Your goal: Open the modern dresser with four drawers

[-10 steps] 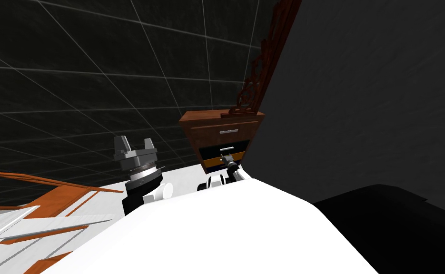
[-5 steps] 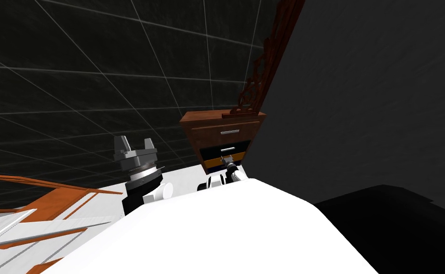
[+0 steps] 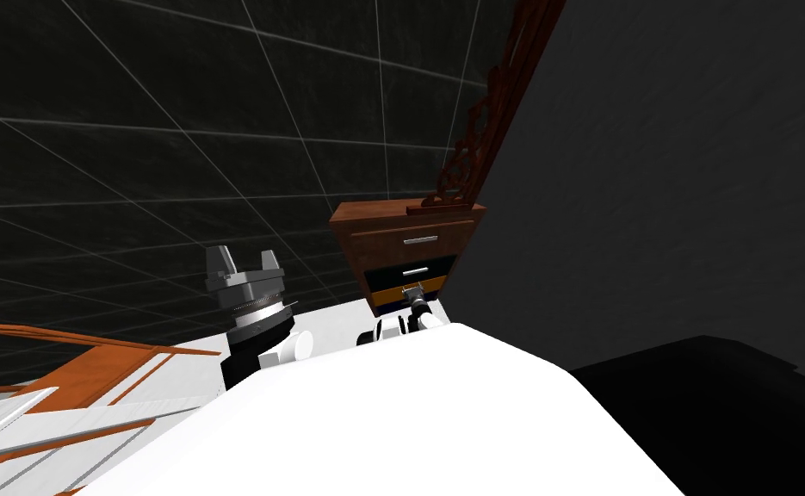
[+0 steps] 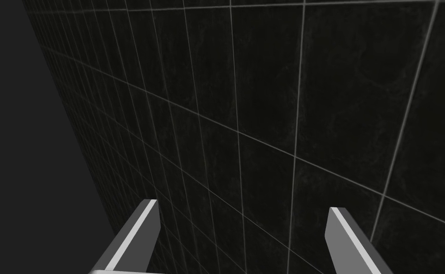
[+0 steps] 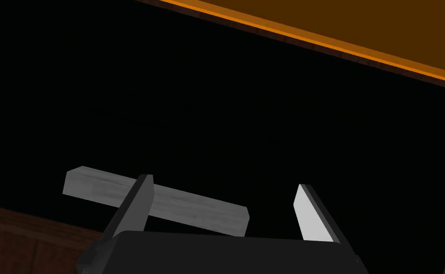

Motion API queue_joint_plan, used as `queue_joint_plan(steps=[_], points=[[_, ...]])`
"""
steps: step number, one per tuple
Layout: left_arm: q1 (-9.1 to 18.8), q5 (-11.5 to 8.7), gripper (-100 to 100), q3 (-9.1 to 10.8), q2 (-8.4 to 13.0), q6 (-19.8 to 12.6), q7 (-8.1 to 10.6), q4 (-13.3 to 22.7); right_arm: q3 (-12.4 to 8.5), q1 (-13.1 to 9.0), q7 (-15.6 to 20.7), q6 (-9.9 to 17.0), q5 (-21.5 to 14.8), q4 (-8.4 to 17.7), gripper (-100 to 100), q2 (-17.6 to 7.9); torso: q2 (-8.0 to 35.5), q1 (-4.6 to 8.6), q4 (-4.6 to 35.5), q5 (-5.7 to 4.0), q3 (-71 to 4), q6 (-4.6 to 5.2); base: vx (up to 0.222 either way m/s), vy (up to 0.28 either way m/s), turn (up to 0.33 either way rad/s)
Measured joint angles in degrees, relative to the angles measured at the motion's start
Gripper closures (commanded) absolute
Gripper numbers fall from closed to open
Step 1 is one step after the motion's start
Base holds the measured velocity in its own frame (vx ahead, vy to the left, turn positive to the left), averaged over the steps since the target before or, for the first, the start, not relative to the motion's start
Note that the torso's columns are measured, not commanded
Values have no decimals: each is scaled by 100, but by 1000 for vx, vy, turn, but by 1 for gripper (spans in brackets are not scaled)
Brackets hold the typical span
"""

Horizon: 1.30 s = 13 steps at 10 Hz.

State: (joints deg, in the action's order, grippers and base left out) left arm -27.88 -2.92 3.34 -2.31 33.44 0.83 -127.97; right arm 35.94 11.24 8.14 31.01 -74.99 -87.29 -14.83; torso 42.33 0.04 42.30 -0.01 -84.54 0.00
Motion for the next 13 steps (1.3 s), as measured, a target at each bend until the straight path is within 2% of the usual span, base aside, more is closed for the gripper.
queue_joint_plan(steps=[1, 3, 4, 7, 9, 13], points=[[0, 0, 0, 0, 0, 0, 0, 0, 16, -5, 20, 67, -134, 30, -100, -13, 2, 5, 0, -2, 1, 0, 21, 32, -22], [0, 0, 0, 0, 0, 0, 0, 0, 151, -108, 122, 321, -436, 287, -100, -32, -6, -6, -2, 2, -4, 0, 19, 27, -5], [0, 0, 0, 0, 0, 0, 0, 0, 169, -118, 116, 363, -555, 340, -100, -36, -3, -1, -1, 0, -2, 0, 24, 36, -19], [0, 0, 0, 0, 0, 0, 0, 0, 396, -281, 224, 753, -1057, 763, -100, -97, -8, -7, -2, 1, -5, 0, 28, 41, -15], [0, 0, 0, 0, 0, 0, 0, 0, 464, -327, 264, 913, -1341, 950, -100, -113, 1, 2, 0, -1, 1, 0, 14, 27, -10], [0, 0, 0, 0, 0, 0, 0, 0, 722, -525, 406, 1393, -2015, 1513, -100, -205, -5, -6, -2, 1, -3, -1, 21, 41, -15]])
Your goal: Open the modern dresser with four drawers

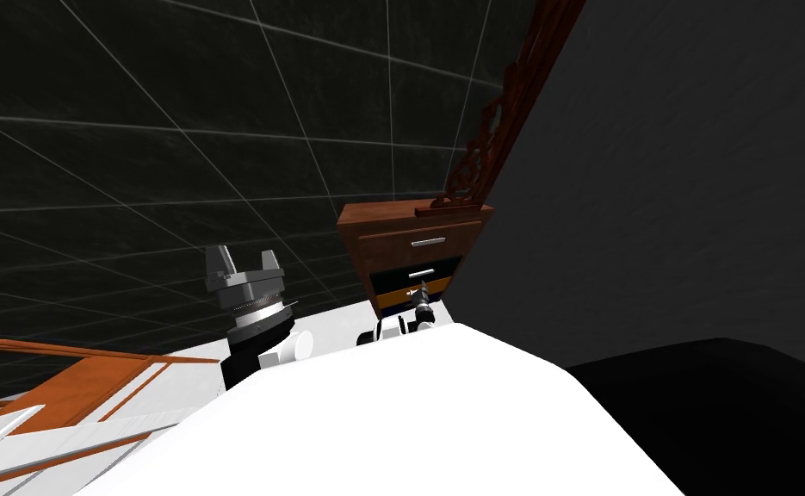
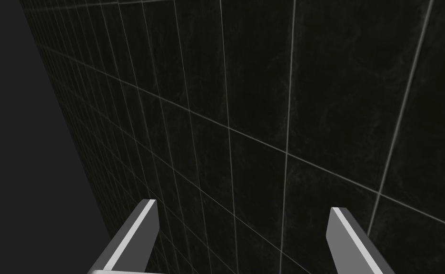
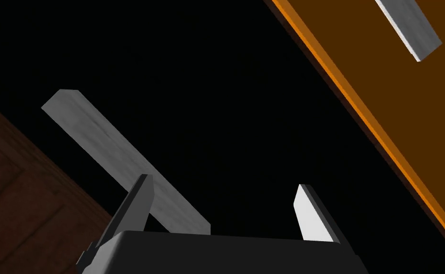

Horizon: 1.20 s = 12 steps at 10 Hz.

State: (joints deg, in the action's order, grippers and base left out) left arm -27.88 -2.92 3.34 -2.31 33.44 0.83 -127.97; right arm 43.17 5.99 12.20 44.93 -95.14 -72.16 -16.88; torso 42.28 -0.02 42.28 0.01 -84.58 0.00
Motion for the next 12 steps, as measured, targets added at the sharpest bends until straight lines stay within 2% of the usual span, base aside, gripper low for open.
queue_joint_plan(steps=[3, 12], points=[[0, 0, 0, 0, 0, 0, 0, 0, 210, -164, 103, 386, -515, 456, -100, -95, 0, 2, 0, -1, 0, 0, 25, 38, -13], [0, 0, 0, 0, 0, 0, 0, 0, 712, -505, 430, 1335, -1899, 1482, -100, -384, -1, 0, 0, 0, 0, 0, 19, 33, -12]])
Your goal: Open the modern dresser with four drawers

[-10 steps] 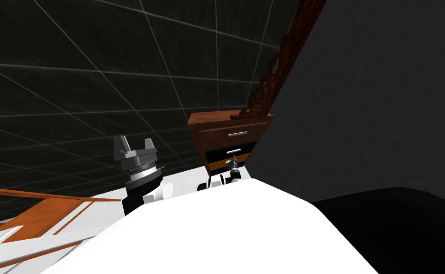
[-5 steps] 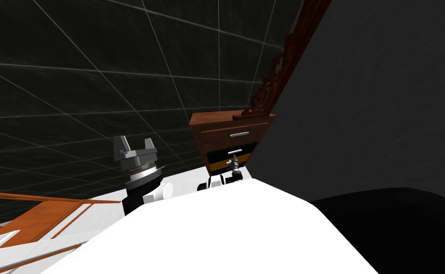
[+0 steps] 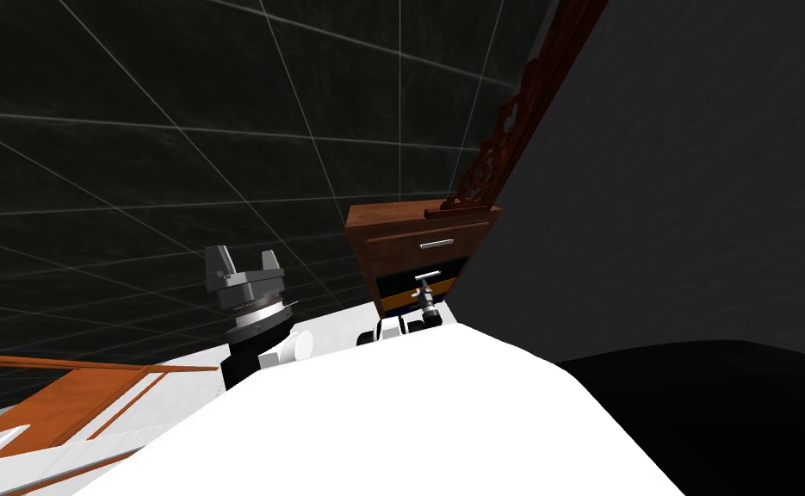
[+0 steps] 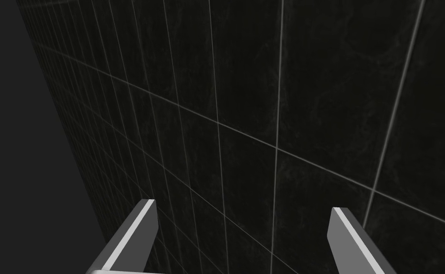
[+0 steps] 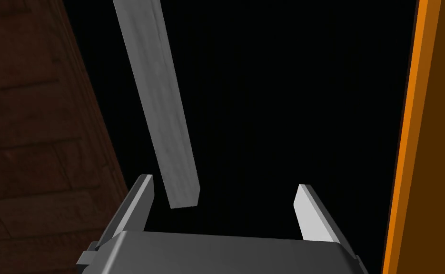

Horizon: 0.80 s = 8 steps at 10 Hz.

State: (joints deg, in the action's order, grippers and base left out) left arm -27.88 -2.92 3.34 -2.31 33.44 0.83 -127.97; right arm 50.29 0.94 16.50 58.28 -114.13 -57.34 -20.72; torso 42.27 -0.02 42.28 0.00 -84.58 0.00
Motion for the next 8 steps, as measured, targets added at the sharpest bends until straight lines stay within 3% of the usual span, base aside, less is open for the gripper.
queue_joint_plan(steps=[5, 8], points=[[0, 0, 0, 0, 0, 0, 0, 0, 254, -177, 125, 478, -698, 505, -100, -168, 1, 3, 0, -1, 1, 0, 18, 31, -10], [1, 0, 0, 0, 1, 0, 0, 0, 240, -102, 185, 581, -840, 512, -100, -203, 0, 10, 0, -3, 1, -2, 24, -10, 137]])
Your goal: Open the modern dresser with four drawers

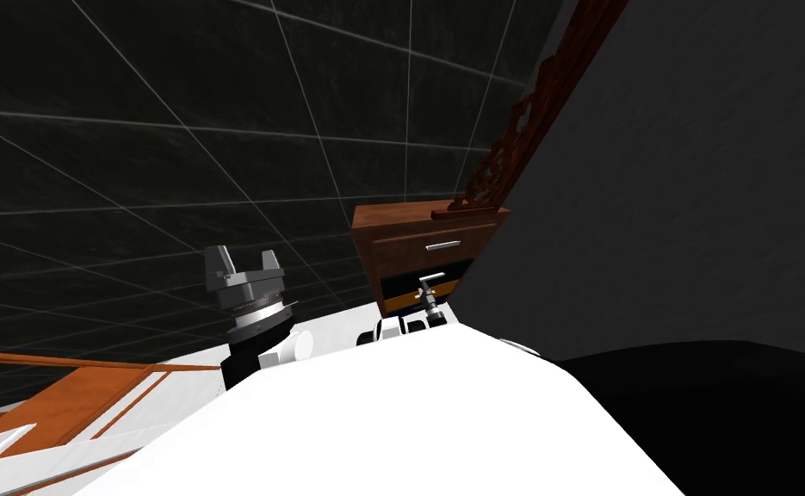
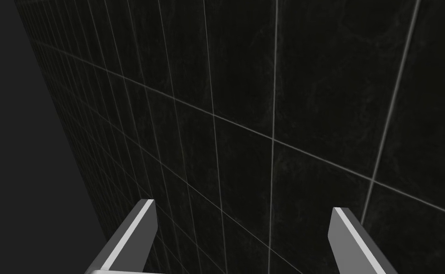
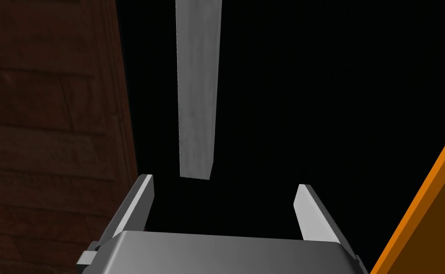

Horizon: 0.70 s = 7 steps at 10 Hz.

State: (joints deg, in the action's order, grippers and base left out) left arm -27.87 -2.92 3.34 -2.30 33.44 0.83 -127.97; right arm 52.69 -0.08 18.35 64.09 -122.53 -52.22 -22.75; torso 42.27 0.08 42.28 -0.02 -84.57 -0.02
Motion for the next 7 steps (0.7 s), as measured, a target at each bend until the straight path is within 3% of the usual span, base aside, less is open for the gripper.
queue_joint_plan(steps=[7], points=[[-1, 0, 0, 1, 0, 0, 0, 0, -772, 1119, 536, 133, -289, -833, -100, 159, 0, -10, 0, 3, 0, 3, 52, -40, 217]])
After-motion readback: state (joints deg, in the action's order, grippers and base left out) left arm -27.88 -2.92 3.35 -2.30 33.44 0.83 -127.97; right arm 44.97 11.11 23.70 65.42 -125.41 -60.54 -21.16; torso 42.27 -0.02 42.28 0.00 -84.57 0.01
